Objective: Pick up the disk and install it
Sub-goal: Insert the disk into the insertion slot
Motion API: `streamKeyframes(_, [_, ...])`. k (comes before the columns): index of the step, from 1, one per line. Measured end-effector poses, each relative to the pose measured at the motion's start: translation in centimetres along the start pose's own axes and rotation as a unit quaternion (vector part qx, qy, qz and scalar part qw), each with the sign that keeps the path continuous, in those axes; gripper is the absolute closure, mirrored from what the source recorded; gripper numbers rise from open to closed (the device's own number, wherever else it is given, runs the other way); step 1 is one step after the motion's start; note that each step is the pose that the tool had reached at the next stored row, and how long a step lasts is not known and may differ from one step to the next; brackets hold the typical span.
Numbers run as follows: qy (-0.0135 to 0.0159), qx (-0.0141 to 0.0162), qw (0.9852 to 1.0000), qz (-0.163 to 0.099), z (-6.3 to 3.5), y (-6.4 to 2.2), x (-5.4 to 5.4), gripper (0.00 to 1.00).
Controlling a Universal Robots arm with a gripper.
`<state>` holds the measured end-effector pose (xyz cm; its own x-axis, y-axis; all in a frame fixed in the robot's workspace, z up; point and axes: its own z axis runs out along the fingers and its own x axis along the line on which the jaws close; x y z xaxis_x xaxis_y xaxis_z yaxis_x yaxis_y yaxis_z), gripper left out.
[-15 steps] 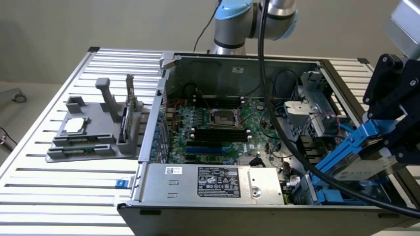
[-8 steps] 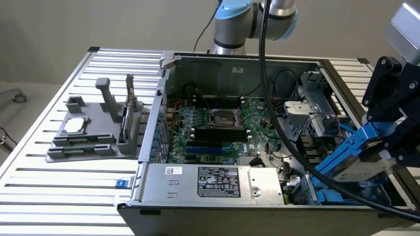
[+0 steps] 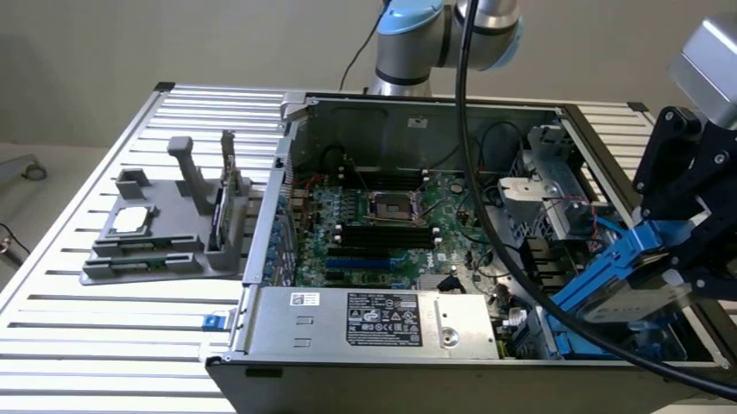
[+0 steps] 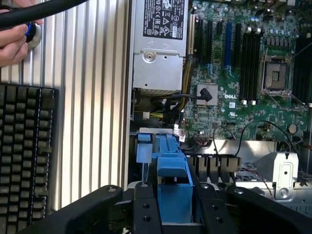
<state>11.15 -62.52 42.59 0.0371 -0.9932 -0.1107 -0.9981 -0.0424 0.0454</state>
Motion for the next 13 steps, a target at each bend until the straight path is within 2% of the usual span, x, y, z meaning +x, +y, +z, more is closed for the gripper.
streamKeyframes(4, [-0.0004,-0.0003,1.0000,-0.003,0.34,-0.01,0.08,0.67])
streamKeyframes(13, [-0.0045,-0.0005,1.0000,-0.006,0.82,-0.03,0.26,0.67])
